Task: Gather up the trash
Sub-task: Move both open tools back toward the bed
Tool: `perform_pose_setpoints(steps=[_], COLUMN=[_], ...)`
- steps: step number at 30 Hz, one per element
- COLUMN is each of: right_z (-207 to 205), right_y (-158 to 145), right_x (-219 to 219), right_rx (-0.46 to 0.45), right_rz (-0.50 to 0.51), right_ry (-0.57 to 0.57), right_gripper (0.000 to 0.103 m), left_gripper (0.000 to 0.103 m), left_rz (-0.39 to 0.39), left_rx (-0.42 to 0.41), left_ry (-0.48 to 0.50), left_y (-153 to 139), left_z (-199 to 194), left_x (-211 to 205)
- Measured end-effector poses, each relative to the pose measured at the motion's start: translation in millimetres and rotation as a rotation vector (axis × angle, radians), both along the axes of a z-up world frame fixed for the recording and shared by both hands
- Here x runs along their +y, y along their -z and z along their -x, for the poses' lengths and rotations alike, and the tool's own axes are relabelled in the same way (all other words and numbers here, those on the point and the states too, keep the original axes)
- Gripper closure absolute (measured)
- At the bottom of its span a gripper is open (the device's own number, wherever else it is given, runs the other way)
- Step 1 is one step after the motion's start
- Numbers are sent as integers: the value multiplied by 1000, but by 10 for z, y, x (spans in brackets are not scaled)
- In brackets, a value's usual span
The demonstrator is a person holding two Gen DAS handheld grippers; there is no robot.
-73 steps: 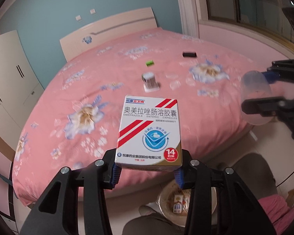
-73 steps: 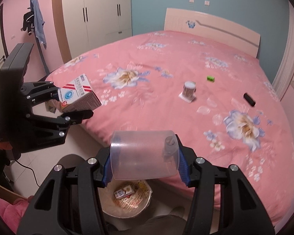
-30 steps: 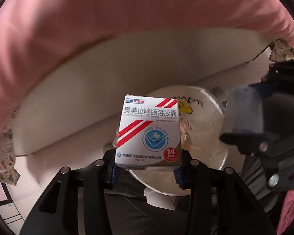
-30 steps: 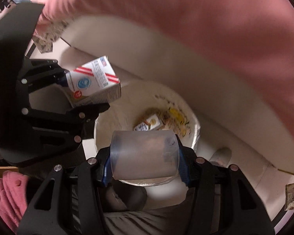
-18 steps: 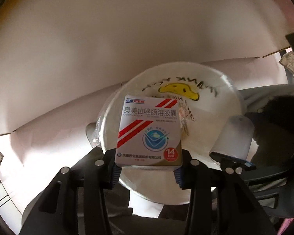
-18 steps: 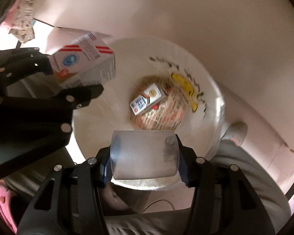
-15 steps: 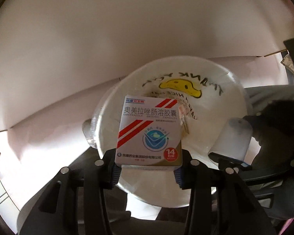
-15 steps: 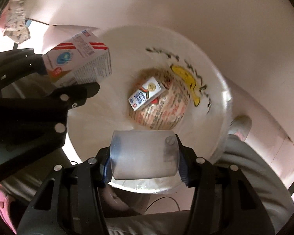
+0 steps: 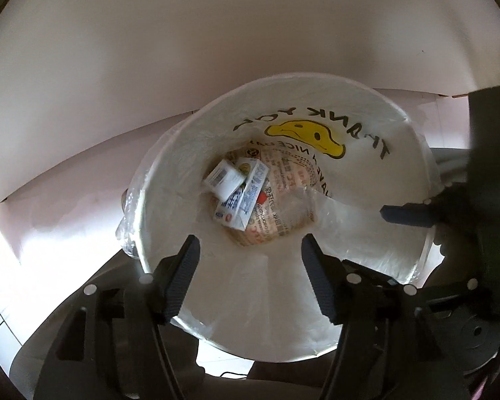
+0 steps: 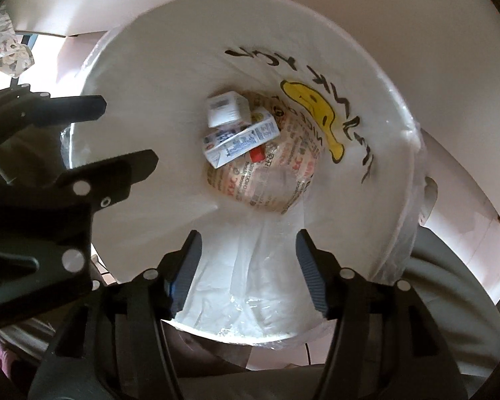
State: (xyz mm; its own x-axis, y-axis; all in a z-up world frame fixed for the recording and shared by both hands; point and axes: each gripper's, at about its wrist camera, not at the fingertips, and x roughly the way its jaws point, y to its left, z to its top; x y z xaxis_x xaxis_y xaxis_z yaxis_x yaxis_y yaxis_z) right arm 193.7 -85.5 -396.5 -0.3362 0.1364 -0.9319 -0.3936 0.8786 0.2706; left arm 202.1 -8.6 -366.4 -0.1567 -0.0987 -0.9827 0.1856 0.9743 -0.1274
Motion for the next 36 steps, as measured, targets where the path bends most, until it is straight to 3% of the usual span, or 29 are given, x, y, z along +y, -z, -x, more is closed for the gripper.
perform_pose_setpoints(steps=[4, 9, 19, 28, 33, 36], right_z=[10, 30, -7, -142, -221, -308], right_y=[-152, -524, -1494, -2497, -2991, -3183], right_x=[15, -59, -444, -744, -915, -1011], right_rx=[-39, -122, -321, -527, -639, -692], right_rz=[-18, -48, -112, -172, -186, -194], right_ry=[-18, -38, 17, 51, 58, 73], right_gripper=[43, 43, 43, 41, 38, 38], left_gripper=[37, 37, 37, 37, 37, 31], left_rz=[0, -4, 47, 40, 32, 34], left_rx=[-30, -126, -383, -580, -637, -672], left_ry=[12, 46, 19, 50, 67, 53], left_y=[-129, -521, -1769, -2736, -3002, -3151], left_z=[36, 136, 138, 1, -138, -271], left_x=[-20, 74, 207, -9, -201, -289])
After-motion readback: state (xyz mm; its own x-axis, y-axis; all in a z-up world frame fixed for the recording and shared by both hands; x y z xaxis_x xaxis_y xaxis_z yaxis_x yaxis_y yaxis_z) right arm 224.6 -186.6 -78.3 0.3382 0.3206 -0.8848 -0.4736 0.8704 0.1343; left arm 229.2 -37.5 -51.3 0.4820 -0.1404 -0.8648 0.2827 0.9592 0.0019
